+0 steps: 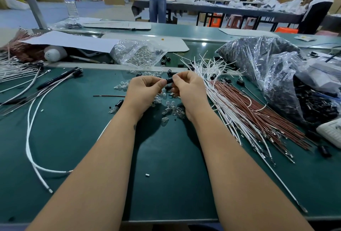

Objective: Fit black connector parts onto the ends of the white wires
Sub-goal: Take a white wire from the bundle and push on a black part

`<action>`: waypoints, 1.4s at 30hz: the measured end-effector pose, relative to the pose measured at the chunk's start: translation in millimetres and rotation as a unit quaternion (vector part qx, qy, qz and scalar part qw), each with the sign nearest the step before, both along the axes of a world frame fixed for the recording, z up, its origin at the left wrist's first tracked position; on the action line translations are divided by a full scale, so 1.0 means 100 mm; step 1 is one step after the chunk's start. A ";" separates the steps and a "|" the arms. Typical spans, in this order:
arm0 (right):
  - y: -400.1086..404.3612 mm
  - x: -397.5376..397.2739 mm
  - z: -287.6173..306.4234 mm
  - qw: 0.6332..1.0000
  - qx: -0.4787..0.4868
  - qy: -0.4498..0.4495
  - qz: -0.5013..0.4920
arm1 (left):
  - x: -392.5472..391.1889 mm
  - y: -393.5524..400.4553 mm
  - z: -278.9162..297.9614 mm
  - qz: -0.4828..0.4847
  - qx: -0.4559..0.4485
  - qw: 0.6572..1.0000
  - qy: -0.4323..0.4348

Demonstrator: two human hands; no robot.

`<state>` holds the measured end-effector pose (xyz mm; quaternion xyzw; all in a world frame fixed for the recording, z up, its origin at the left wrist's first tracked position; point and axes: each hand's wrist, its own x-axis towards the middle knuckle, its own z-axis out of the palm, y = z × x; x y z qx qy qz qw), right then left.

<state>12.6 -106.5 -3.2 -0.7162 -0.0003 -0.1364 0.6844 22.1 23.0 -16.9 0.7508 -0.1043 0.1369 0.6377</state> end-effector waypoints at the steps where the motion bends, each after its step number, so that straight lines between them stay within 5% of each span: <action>1: -0.01 0.00 0.00 1.000 0.004 -0.004 -0.005 | 0.00 0.00 0.00 -0.001 0.006 1.000 0.000; 10: 0.08 -0.01 -0.03 0.998 -0.034 -0.029 -0.053 | 0.00 -0.03 0.01 0.003 0.003 1.000 0.009; 22: -0.06 0.01 0.02 0.989 0.087 -0.024 -0.122 | -0.01 -0.01 0.01 0.026 -0.033 0.999 0.016; 34: -0.05 -0.04 0.07 0.990 0.141 -0.008 -0.030 | 0.02 -0.01 0.00 0.003 -0.031 0.999 0.023; 42: -0.06 -0.03 0.07 0.996 0.090 0.002 -0.021 | 0.04 -0.01 0.00 -0.003 -0.032 0.999 0.017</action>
